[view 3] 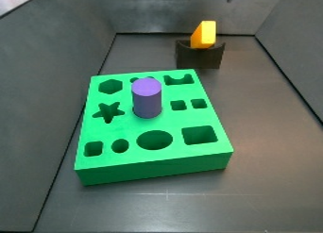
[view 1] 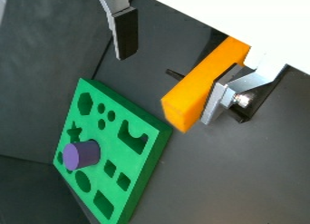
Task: Pick up the rectangle object. Move up. Place the rectangle object on the fixture. Regrasp the rectangle object. Move to above the board. Insert the rectangle object.
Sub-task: Regrasp the rectangle object.
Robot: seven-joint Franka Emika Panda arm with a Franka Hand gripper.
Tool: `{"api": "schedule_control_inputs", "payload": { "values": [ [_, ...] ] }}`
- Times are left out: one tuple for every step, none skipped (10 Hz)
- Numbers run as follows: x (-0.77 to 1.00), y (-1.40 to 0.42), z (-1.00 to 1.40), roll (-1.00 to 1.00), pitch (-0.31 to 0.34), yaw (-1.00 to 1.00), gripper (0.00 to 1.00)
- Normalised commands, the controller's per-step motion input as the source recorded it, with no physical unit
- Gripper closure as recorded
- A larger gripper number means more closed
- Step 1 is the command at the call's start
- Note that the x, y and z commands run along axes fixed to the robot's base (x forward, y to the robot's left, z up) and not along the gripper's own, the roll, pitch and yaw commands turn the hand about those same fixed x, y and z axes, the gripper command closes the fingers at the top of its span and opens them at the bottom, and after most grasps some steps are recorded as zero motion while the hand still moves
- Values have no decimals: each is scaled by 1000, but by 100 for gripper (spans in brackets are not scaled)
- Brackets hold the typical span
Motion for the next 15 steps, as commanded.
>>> {"api": "schedule_control_inputs", "payload": {
  "values": [
    [-14, -1000, 756, 1000, 40, 8, 0],
    [-65, -941, 595, 1000, 29, 8, 0],
    [-64, -824, 440, 1000, 26, 7, 0],
    [-41, -574, 156, 1000, 22, 8, 0],
    [-24, -446, 92, 1000, 21, 8, 0],
    [-14, -166, 62, 1000, 20, 8, 0],
    [-19, -15, 40, 1000, 19, 9, 0],
    [-16, 5, 9, 1000, 14, 9, 0],
    [-11, -3, 4, 1000, 12, 10, 0],
    [-9, -17, 12, 1000, 9, 11, 0],
    [-5, -13, 8, 1000, 7, 12, 0],
    [4, -18, 4, 1000, 4, 14, 0],
    [3, -15, 4, 1000, 7, 16, 0],
    [3, -20, 3, 1000, 11, 17, 0],
    [9, -19, 6, 1000, 18, 19, 0]
  ]
}}
